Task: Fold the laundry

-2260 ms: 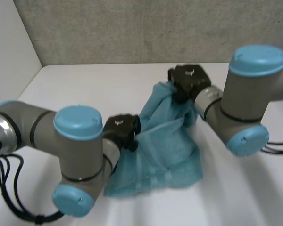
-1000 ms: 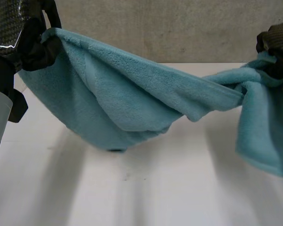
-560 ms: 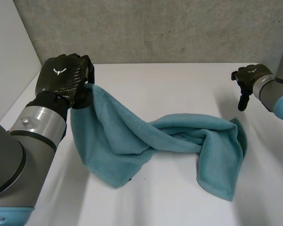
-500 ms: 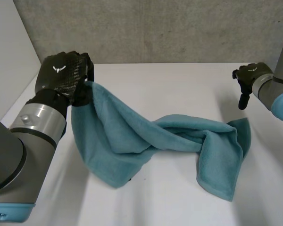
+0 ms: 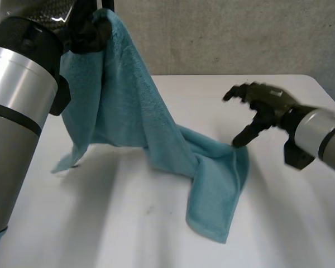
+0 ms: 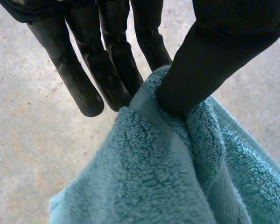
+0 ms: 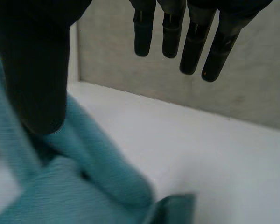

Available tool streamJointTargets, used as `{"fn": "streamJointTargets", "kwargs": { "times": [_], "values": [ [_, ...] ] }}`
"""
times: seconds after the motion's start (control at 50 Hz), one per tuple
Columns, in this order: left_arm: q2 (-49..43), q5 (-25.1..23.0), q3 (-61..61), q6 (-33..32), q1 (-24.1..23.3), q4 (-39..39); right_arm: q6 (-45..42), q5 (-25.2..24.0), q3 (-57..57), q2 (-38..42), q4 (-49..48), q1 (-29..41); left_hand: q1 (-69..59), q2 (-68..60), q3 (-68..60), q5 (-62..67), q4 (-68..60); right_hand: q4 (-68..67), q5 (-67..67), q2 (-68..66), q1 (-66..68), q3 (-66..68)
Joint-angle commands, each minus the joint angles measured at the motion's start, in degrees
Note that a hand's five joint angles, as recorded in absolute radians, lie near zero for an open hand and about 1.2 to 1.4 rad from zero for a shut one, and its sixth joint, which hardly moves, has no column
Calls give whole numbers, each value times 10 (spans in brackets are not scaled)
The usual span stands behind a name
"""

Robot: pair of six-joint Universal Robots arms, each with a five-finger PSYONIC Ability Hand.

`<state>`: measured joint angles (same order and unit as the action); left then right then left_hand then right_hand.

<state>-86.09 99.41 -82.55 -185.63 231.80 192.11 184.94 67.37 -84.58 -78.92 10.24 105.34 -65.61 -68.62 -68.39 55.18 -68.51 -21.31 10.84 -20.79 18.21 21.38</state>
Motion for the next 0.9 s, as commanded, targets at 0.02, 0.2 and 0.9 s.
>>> {"fn": "streamJointTargets", "kwargs": {
  "times": [0.02, 0.2, 0.9],
  "values": [
    [11, 1, -2, 0, -5, -2, 79, -59, -60, 0, -52, 8, -144, -114, -116, 148, -115, -103, 108, -108, 134, 102],
    [18, 1, -3, 0, -10, -9, 118, -65, -73, 39, -103, 86, -144, -114, -116, 148, -115, -137, 141, -142, 168, 136],
    [-166, -5, -104, -5, 67, -17, -262, -37, 2, 34, 87, -14, -144, -114, -116, 148, -115, -587, 592, -592, 618, 586]
  ]
}}
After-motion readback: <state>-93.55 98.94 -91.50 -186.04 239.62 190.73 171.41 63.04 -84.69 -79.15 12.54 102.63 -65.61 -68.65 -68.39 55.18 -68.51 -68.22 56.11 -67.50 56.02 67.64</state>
